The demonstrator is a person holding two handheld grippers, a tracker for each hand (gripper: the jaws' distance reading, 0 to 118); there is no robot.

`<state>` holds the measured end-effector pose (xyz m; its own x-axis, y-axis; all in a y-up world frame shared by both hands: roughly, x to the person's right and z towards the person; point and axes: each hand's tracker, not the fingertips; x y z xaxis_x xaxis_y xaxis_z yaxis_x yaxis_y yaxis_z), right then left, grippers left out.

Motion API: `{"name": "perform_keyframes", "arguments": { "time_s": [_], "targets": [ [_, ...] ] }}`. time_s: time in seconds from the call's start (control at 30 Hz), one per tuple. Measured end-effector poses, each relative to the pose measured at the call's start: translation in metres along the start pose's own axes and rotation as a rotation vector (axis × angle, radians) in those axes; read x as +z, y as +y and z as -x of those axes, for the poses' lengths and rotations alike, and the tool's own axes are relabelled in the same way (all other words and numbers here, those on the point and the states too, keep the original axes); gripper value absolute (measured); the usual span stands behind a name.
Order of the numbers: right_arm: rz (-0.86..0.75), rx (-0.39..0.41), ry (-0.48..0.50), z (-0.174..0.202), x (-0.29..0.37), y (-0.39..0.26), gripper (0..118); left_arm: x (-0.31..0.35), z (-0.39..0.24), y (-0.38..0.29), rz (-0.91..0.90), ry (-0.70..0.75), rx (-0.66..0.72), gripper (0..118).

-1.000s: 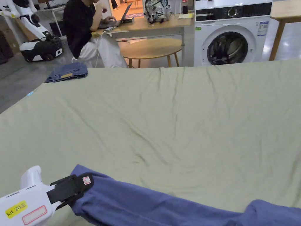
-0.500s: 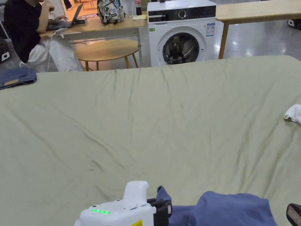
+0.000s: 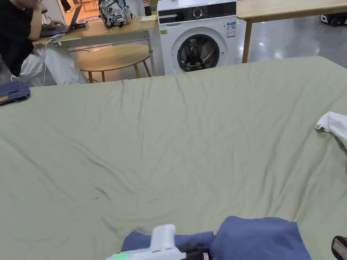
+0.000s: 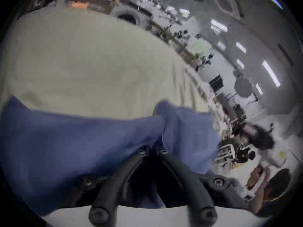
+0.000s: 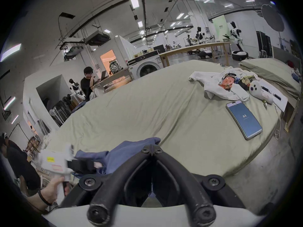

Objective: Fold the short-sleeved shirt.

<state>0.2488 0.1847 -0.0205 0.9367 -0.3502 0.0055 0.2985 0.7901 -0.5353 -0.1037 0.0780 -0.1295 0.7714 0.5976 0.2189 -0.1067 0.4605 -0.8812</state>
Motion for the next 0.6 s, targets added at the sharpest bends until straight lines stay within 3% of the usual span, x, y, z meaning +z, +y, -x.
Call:
{"name": "perform_keyframes", "arguments": {
  "time_s": [0.1, 0.13, 0.17, 0.2, 0.3, 0.43, 0.6],
  "targets": [
    [0.008, -0.004, 0.007, 0.002, 0.000, -0.002, 0, 0.001, 0.000, 0.002, -0.043, -0.034, -0.010, 4],
    [0.014, -0.004, 0.010, 0.003, -0.001, -0.002, 0, 0.003, 0.008, 0.008, -0.022, -0.062, 0.043, 16],
    [0.017, 0.001, 0.010, 0.004, -0.003, -0.003, 0, 0.016, 0.011, 0.013, -0.031, -0.084, 0.052, 41],
    [0.018, 0.005, 0.013, 0.005, -0.005, -0.004, 0, 0.032, 0.014, 0.015, -0.069, -0.075, 0.039, 41],
    [0.033, 0.008, 0.019, 0.001, -0.011, -0.005, 0, 0.110, 0.027, 0.020, -0.257, -0.059, 0.037, 68],
    [0.048, 0.022, 0.019, 0.002, -0.012, -0.005, 0, 0.173, 0.086, 0.007, -0.296, -0.031, 0.341, 69],
    [0.051, 0.032, 0.016, 0.001, -0.010, -0.004, 0, 0.156, 0.144, -0.016, -0.272, -0.046, 0.496, 69]
  ]
}}
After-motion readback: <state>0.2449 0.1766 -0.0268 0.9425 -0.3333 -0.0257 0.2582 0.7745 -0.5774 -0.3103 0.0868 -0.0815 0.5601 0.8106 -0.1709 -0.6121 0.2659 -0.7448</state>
